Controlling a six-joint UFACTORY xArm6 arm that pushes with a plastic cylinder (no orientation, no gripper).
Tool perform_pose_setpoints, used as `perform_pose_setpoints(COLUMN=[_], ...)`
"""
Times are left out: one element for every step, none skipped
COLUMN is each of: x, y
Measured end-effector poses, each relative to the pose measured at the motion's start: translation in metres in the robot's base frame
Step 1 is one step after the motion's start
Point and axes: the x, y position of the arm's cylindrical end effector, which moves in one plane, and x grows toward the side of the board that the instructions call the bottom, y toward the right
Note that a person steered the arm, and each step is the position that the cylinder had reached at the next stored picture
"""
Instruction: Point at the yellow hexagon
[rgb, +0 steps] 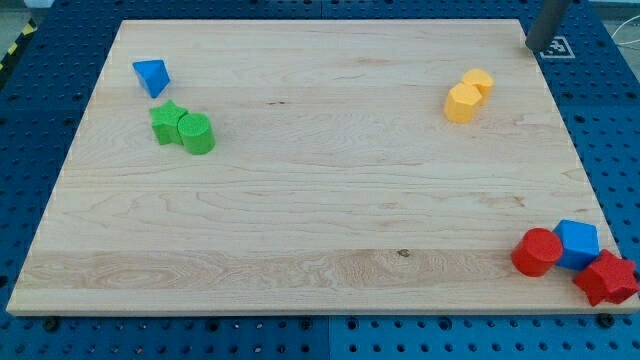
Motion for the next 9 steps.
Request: perform_pose_setpoints(x=[0.001, 0.004, 0.007, 0.008, 0.008, 0.008, 0.007, -0.038, -0.063], y=[0.0, 0.019, 0.04, 0.041, 0.041, 0.041, 0.041, 0.039, 0.039])
